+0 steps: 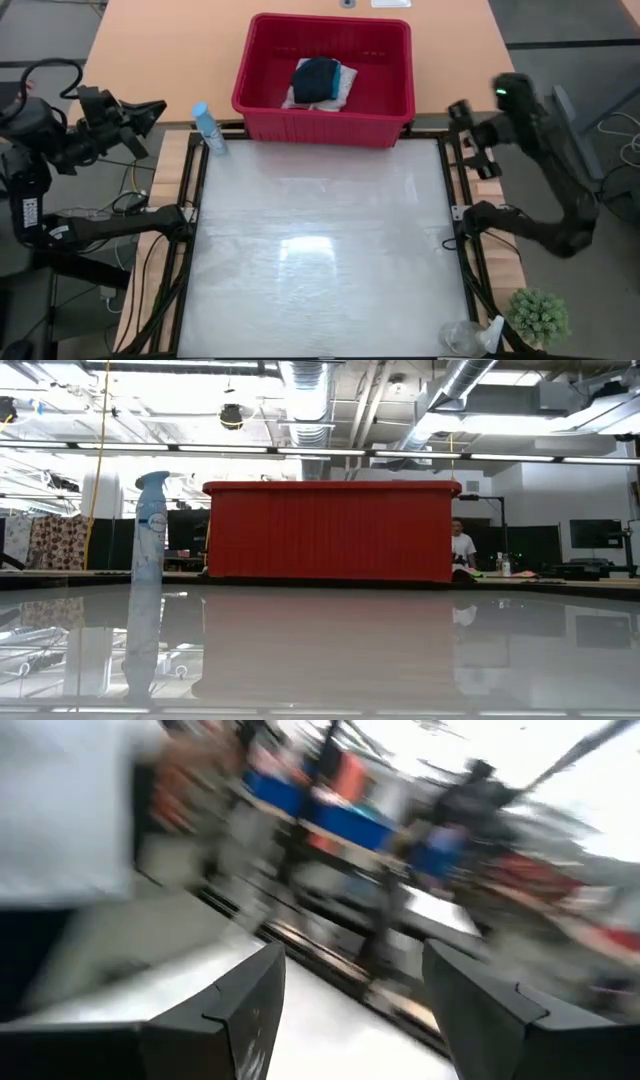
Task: Fold laundry
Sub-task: Return to Home Position
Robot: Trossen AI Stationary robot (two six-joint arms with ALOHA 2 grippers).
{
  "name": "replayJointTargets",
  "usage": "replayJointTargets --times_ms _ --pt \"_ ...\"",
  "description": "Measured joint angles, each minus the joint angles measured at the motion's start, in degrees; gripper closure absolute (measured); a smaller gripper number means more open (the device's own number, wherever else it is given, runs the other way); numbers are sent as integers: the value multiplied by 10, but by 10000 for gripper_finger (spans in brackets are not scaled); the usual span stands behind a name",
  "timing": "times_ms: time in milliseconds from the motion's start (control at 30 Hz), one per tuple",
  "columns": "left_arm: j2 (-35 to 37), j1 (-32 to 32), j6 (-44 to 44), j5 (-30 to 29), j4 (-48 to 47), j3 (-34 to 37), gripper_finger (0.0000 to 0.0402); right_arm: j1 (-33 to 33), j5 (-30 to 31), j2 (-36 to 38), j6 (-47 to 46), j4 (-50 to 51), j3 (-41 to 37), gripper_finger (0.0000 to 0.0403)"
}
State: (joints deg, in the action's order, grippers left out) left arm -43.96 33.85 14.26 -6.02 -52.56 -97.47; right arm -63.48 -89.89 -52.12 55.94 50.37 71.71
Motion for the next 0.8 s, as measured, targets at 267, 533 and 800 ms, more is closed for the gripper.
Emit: replayJointTargets --times_ms 267,533,800 --pt "-13 0 18 1 -12 0 395 307 3 -182 -160 -10 -8 143" --pt "-42 0 74 27 -84 0 395 557 -2 -328 -167 0 -7 143" --pt "-85 0 68 27 -44 0 395 629 0 -331 -44 -1 52 143"
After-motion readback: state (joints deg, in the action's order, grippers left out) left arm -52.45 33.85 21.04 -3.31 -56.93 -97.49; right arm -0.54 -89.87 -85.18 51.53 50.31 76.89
